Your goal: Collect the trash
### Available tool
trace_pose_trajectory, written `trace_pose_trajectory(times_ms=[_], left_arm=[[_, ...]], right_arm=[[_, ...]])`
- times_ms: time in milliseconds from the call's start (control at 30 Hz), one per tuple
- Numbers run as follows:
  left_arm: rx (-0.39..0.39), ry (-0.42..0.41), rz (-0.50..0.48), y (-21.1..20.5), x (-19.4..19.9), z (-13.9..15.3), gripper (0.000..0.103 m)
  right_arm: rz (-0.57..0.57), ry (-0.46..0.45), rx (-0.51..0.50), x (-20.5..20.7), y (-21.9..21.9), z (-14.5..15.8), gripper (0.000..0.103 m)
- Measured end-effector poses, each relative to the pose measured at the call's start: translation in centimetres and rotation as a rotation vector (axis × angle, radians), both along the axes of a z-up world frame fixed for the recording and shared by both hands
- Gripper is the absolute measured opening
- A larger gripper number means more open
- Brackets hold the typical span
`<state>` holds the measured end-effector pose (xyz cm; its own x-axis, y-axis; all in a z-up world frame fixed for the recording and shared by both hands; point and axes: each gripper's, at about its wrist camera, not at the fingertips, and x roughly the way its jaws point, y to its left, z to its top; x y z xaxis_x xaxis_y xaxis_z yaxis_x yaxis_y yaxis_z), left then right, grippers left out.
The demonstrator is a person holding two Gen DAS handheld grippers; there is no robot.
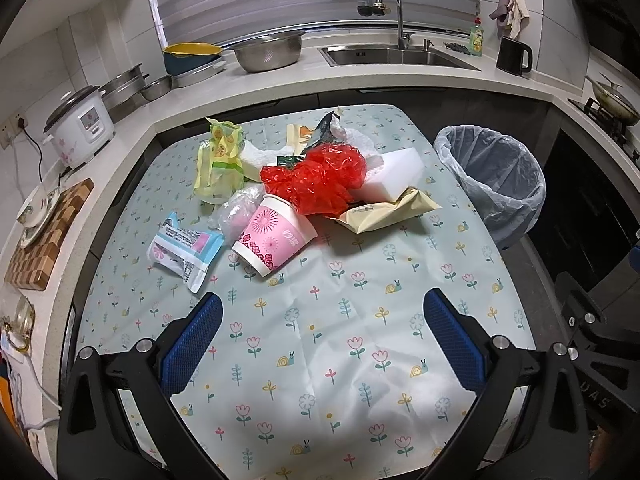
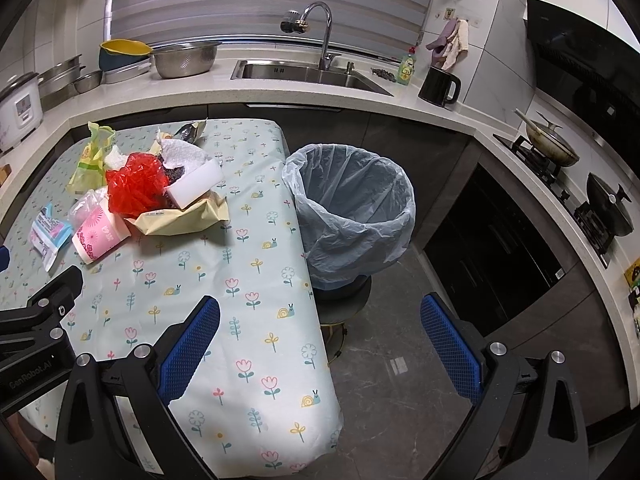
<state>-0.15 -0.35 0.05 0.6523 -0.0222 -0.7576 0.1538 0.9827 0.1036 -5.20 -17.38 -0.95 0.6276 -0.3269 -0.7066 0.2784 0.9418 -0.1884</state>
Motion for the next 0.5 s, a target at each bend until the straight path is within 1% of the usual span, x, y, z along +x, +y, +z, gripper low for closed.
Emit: trace_pose_trajectory(times_ms=[367, 500], left_arm=[[-0.016, 0.019, 0.015, 1.1, 0.8, -0.7, 0.096], [-0.038, 0.017, 0.024, 2.3, 1.4, -1.1, 0.096]], right_arm=[[0.009, 0.012, -0.014, 1.1, 1.2, -0.1, 0.096], [0.007, -0.002, -0.005, 1.7, 1.5, -0.3, 0.096]])
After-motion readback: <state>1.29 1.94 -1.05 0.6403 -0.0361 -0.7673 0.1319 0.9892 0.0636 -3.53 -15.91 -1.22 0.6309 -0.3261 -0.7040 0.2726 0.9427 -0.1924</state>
